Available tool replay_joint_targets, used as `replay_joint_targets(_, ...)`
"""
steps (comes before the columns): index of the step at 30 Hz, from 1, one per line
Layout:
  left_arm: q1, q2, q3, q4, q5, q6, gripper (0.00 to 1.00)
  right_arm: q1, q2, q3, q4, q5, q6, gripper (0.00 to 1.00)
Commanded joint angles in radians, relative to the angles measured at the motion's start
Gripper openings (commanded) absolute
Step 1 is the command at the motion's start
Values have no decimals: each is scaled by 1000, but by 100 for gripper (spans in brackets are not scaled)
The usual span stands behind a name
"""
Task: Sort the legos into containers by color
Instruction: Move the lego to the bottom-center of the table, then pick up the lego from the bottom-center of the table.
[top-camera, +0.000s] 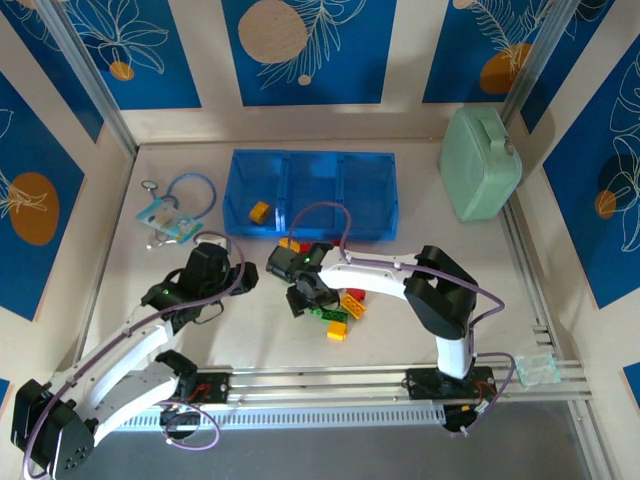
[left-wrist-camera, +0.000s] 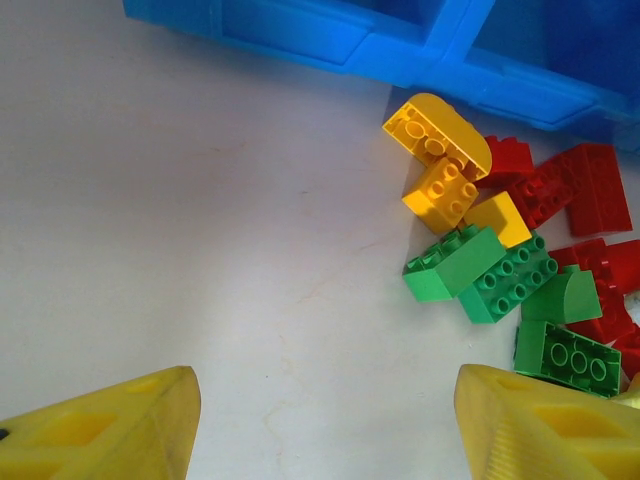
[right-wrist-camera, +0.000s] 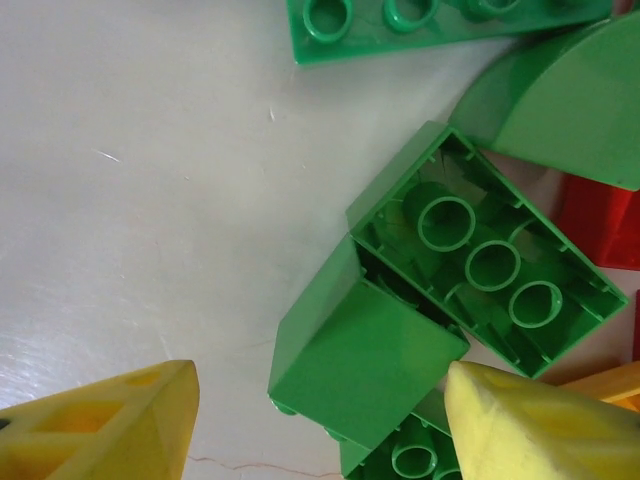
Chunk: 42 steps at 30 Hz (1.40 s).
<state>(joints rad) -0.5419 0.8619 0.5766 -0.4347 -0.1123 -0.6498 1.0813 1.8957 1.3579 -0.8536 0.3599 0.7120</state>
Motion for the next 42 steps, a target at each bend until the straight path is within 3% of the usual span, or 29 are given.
replay_joint_targets(1, -6, 4, -15, 12, -13, -10, 68, 14, 41, 24, -2, -9, 26, 65)
replay_joint_targets(14, -6, 10, -26, 37, -7, -7, 67, 54, 56, 55, 43, -9, 13, 62)
replay_joint_targets(19, -5, 9, -20, 39, -12, -5, 67, 55, 8, 51, 34, 59, 37, 62)
replay_joint_targets(30, -6, 7, -35, 43, -16, -5, 67, 43, 27, 21, 19, 53, 161, 72)
replay_joint_targets(42, -6, 3, -41, 44, -20, -3, 67, 34, 54, 24, 56, 31, 166, 52)
